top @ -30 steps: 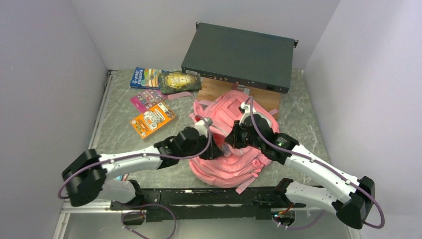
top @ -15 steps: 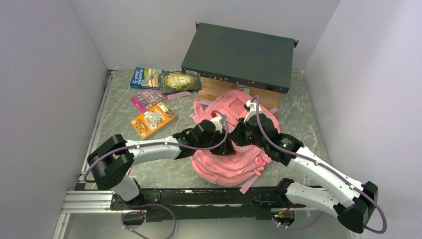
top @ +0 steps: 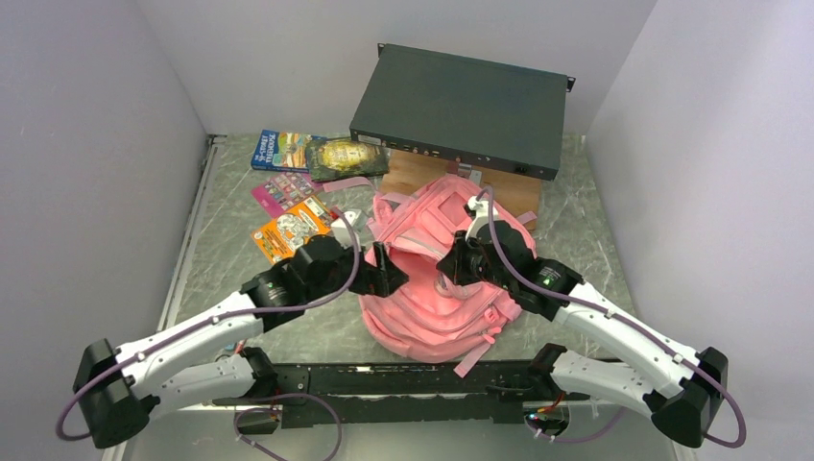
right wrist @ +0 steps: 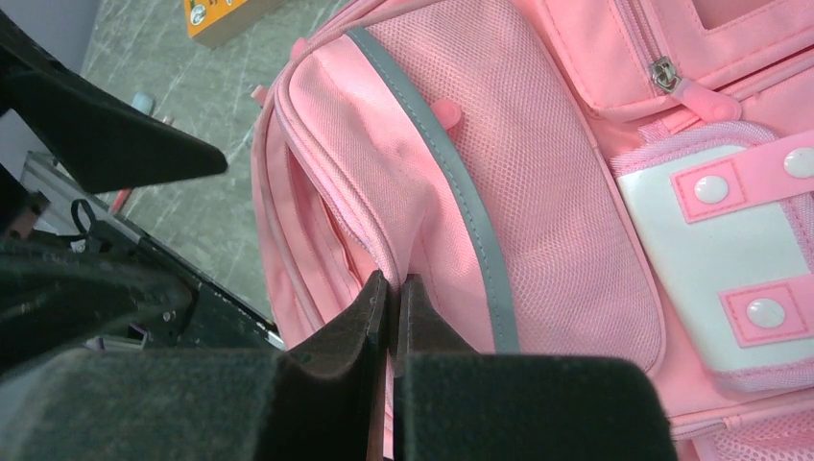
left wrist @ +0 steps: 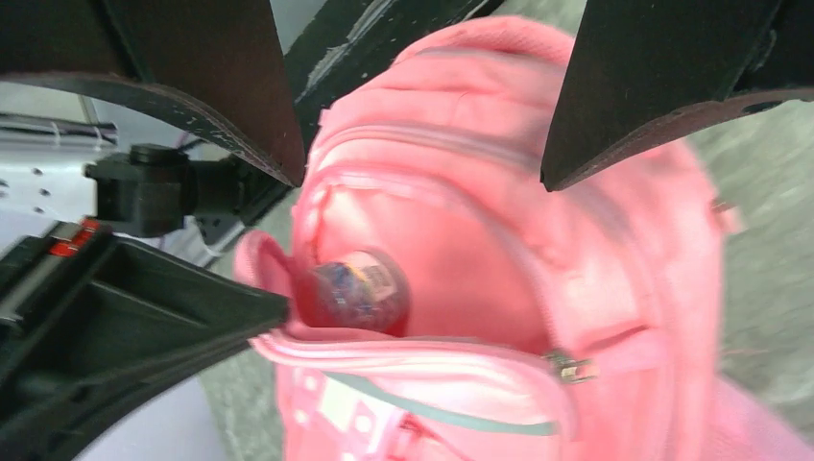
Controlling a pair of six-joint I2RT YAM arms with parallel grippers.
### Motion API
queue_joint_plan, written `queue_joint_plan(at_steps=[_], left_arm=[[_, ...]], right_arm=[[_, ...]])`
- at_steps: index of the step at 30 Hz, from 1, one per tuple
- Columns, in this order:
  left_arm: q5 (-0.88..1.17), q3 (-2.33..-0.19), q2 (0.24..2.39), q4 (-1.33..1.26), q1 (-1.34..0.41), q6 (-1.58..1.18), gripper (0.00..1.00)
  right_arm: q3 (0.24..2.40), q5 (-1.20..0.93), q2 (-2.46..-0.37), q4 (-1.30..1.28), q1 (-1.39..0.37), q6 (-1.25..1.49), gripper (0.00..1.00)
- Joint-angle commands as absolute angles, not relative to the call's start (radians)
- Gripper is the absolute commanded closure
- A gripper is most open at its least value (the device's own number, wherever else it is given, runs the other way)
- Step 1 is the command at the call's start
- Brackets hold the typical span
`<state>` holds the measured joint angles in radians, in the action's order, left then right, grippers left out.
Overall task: Pack the student bag
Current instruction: Place the stationery in the student bag, then move the stationery to the center of the board.
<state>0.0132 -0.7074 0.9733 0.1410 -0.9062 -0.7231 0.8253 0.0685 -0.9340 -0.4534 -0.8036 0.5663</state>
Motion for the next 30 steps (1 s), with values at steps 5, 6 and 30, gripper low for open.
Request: queue_joint_plan(at_steps=[5, 6, 30], left_arm=[[-0.071, -0.738, 0.911, 0.559, -0.622, -0.702, 0.0], [-0.054, -0.732, 0.91, 0.594, -0.562, -0.707, 0.0], [-0.193, -0.654, 0.843, 0.974, 0.62, -0.957, 0.0]], right_arm=[[0.828, 0.088, -0.943, -0.35, -0.791, 0.566, 1.0], [0.833, 0.087, -0.949, -0.359, -0.791, 0.566, 1.0], [0.908, 0.009, -1.054, -0.397, -0.788, 0.56, 1.0]])
